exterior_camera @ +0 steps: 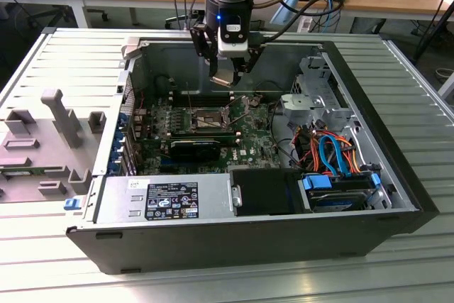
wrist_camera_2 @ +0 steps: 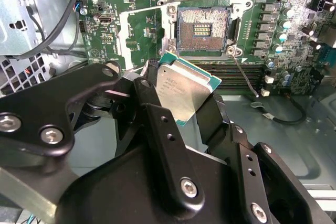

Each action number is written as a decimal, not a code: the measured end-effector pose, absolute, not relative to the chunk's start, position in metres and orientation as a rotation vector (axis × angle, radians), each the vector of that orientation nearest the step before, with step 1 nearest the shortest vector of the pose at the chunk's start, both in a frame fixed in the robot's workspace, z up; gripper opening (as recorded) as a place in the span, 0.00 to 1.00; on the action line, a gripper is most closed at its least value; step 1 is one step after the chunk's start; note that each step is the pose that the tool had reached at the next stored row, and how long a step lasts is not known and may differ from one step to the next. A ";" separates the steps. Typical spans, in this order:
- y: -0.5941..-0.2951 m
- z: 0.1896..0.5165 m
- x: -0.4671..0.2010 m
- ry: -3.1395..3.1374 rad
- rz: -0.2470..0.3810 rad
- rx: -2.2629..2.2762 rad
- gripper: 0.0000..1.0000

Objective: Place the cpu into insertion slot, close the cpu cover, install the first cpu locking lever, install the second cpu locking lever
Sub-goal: 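Place the cpu into insertion slot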

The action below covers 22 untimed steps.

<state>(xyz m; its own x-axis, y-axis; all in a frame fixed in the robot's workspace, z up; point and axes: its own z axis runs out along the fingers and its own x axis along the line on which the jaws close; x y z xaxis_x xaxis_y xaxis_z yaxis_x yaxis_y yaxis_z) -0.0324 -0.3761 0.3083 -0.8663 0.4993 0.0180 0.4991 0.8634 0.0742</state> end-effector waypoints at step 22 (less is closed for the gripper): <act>-0.376 0.308 -0.032 3.019 0.120 0.851 0.54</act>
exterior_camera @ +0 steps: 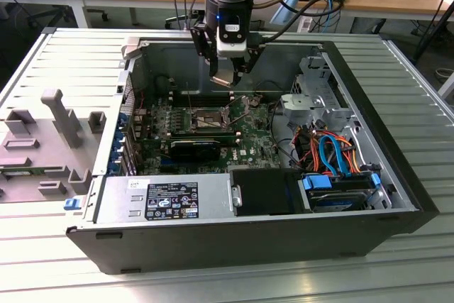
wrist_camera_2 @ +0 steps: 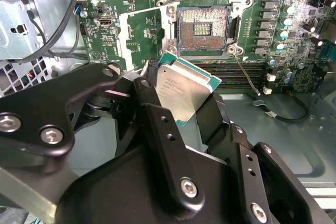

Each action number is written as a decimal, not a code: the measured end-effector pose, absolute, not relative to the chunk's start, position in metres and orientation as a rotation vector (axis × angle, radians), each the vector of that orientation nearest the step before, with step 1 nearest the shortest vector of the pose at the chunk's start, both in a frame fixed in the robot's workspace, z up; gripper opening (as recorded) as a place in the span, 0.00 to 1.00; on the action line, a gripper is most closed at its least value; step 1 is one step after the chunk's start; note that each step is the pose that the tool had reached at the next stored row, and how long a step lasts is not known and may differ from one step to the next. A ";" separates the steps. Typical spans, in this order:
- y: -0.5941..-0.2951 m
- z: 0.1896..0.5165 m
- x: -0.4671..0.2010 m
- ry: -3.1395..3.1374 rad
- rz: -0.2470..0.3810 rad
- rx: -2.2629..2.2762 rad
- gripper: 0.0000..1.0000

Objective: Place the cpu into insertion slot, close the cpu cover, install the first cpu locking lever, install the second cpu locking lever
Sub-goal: 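Place the cpu into insertion slot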

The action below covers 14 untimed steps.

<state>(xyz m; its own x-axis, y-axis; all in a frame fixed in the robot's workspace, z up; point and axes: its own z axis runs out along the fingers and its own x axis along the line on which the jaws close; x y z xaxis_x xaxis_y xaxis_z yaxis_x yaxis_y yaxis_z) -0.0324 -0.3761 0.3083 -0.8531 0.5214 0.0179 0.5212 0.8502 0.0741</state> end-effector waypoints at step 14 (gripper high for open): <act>-0.376 0.308 -0.032 3.009 0.120 0.883 0.54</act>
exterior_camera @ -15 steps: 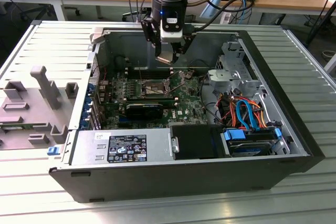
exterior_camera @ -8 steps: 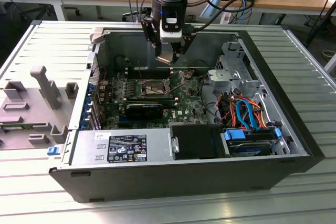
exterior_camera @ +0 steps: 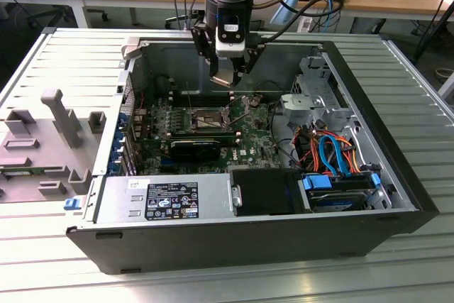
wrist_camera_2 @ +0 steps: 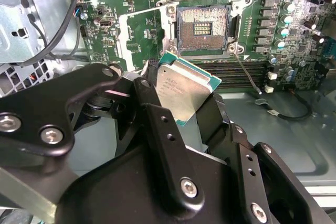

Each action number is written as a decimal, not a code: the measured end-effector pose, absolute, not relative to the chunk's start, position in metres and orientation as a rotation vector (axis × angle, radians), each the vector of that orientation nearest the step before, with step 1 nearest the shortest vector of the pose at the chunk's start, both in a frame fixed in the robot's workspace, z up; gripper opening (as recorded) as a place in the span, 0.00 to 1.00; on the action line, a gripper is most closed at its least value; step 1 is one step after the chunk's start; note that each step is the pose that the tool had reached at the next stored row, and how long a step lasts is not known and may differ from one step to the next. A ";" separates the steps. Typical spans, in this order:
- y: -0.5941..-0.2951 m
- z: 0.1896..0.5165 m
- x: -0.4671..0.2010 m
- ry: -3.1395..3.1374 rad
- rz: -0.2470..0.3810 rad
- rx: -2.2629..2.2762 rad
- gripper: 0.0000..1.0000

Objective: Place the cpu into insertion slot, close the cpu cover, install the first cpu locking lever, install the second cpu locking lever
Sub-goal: 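Place the cpu into insertion slot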

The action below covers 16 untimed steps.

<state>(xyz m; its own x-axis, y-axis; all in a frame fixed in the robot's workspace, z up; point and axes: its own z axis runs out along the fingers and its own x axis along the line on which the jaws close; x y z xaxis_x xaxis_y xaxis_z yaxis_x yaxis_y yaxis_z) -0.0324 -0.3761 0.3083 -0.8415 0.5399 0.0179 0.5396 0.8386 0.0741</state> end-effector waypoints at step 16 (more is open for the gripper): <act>-0.376 0.308 -0.032 2.996 0.120 0.923 0.54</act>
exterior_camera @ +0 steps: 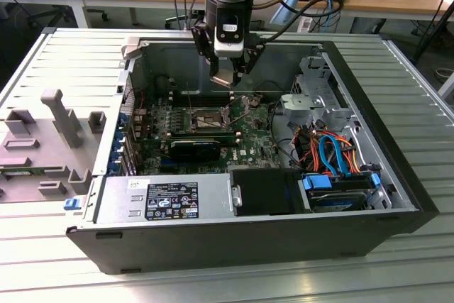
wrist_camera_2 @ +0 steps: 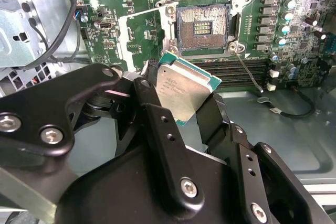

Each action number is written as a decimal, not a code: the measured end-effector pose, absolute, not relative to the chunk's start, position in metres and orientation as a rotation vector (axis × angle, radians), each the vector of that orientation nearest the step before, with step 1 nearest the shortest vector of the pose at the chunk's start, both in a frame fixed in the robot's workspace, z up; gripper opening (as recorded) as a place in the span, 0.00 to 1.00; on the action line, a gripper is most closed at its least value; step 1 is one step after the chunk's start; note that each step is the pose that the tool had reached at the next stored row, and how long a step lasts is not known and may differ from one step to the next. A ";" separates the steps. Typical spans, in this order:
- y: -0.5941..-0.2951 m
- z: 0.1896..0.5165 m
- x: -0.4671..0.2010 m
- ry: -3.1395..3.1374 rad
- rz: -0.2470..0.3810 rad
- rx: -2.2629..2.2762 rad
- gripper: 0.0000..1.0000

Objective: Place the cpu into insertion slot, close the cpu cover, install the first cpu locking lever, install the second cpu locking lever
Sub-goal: 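Place the cpu into insertion slot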

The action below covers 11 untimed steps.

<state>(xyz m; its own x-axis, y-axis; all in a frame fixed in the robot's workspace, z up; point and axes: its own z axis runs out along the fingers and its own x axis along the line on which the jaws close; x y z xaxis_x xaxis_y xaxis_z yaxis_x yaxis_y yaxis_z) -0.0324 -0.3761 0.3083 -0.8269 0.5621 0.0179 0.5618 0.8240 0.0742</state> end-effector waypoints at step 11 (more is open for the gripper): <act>-0.376 0.308 -0.032 2.988 0.119 0.946 0.54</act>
